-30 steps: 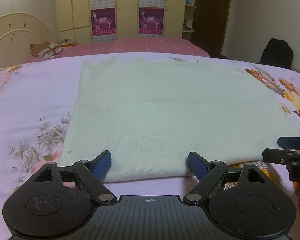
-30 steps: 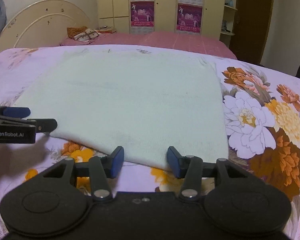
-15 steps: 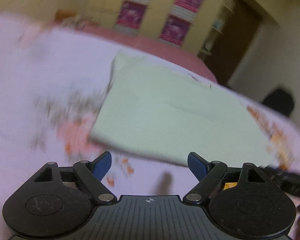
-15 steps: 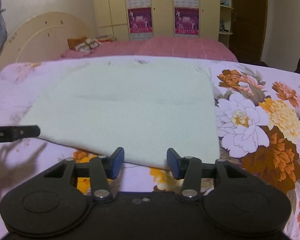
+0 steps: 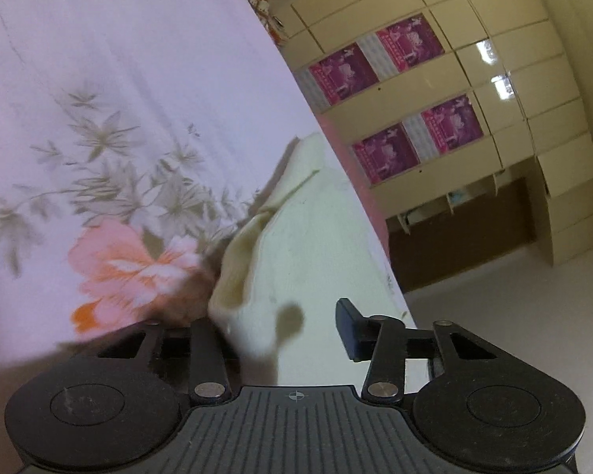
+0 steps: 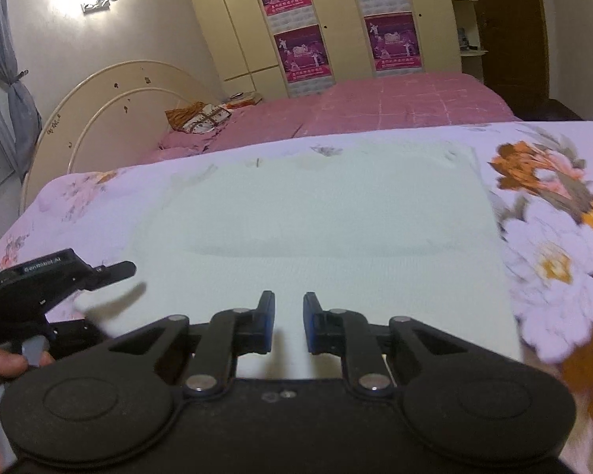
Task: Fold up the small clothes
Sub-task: 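Grasp the sweater end with the left gripper and lift it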
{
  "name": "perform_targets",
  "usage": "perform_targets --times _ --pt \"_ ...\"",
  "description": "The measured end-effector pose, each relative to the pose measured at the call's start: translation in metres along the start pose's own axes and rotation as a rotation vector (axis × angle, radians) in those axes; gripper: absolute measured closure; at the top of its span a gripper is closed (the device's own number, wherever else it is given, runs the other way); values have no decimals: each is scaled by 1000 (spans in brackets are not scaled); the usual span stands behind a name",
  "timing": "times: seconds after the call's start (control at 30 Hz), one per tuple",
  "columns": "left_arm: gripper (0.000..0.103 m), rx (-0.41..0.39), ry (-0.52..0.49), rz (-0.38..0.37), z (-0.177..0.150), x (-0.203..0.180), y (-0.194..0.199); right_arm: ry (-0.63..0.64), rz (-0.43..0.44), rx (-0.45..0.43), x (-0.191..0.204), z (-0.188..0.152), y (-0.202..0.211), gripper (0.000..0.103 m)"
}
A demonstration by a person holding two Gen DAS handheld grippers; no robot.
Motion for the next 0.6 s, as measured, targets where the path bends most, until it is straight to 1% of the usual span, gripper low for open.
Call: perform_targets --times 0.03,0.07,0.1,0.13,0.23,0.33,0.4,0.43,0.47,0.5,0.53,0.57,0.6 --pt "80 7 1 2 0 0 -5 2 5 -2 -1 4 -10 90" --pt "96 20 11 11 0 4 -10 5 8 0 -2 8 -19 91" --pt "96 30 22 9 1 8 -16 7 11 0 -1 11 -25 92" --pt "96 29 17 -13 1 8 -16 9 15 -4 -1 15 -34 93" --pt "97 32 -8 -27 4 1 -17 27 13 -15 4 26 -53 93" --pt "97 33 -39 -63 7 -9 -15 82 -6 -34 10 35 -66 94" --pt "97 40 -45 -66 9 -12 -17 144 -13 -31 19 35 -74 96" --pt "97 44 -43 -55 10 -10 -20 198 -37 6 23 28 -85 102" --pt "97 52 -32 -38 12 -7 -22 288 -91 21 28 20 -94 103" --pt "97 57 -26 -37 13 -5 -23 372 -135 12 36 19 -94 103" --pt "97 57 -31 -42 14 -5 -22 404 -160 22 41 19 -94 103" --pt "97 60 -39 -44 15 -6 -24 395 -166 22 42 19 -93 103" --pt "97 62 -44 -50 15 -9 -24 358 -158 15 40 19 -90 103"
Point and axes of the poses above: each gripper's, at about its wrist camera, not at the fingertips, and y roughly against the way its jaws point, x to its left, z to its top, the point moved 8 cm from there along -y, roughly the way its jaws point, and after that the axes turned 15 degrees about y, right-handed, at the moved point
